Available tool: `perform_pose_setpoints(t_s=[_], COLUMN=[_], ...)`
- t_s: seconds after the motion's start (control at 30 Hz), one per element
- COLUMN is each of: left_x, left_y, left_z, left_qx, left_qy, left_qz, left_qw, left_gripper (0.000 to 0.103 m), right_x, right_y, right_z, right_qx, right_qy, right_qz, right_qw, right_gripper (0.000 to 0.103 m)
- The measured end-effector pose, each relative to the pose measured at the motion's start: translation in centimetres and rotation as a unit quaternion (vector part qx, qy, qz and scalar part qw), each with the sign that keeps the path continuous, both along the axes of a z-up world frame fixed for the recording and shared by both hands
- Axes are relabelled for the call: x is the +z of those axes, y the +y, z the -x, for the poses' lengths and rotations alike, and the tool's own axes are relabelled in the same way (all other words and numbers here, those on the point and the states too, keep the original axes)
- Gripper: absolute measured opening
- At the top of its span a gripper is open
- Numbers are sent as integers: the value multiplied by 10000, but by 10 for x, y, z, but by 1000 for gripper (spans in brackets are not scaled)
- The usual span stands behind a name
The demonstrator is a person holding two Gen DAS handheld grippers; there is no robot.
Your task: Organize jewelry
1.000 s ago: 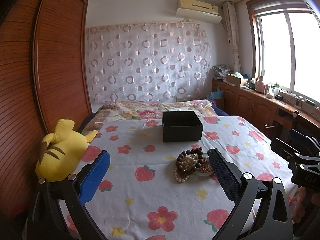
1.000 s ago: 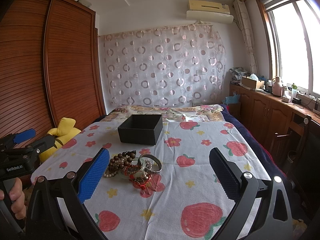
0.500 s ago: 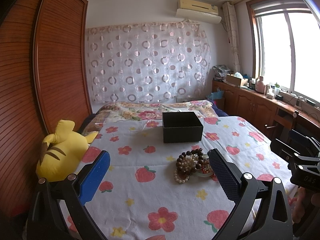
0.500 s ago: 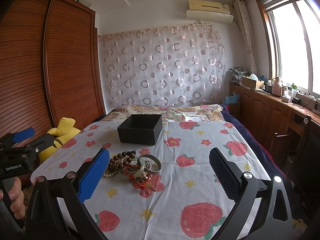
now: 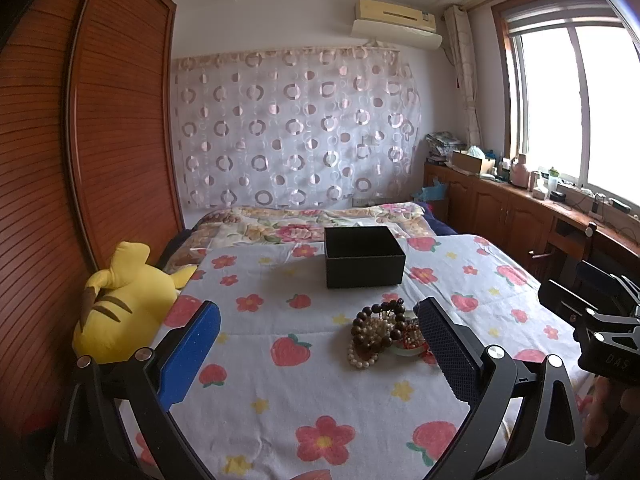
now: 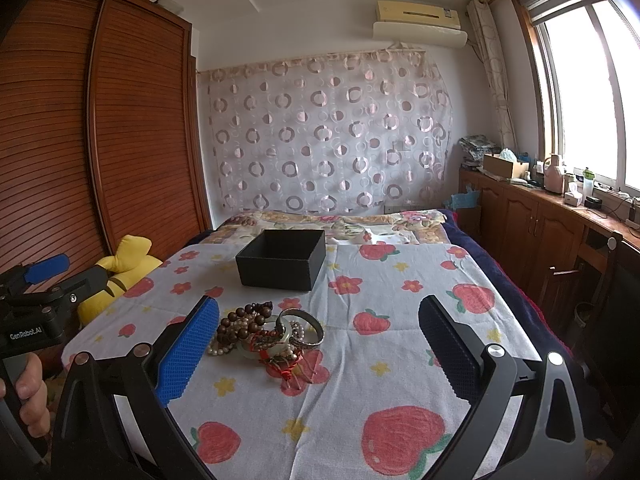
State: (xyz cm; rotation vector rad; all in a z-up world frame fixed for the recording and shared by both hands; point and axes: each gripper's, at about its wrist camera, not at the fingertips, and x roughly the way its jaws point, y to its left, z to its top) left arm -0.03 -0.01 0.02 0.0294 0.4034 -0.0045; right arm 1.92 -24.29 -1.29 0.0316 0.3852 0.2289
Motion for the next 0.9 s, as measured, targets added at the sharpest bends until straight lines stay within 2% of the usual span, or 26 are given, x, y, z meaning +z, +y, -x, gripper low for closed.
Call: perform_pose_setpoints(t_s=[0.87, 0.9], left_x=[0, 6], left_y=[0, -1], left_z=[0, -1], left_qx=[-13, -12], left_qy=[11, 17], left_qz=[11, 15], left_qw=[10000, 10000], left_gripper=[96, 96], right_x=[-1, -1], right_y=[0, 0], right_z=[1, 1], right_qx=[9, 11], right_qy=[11, 9], right_qz=[-6, -2], right_qw=[10000, 10000], right_gripper=[101, 101])
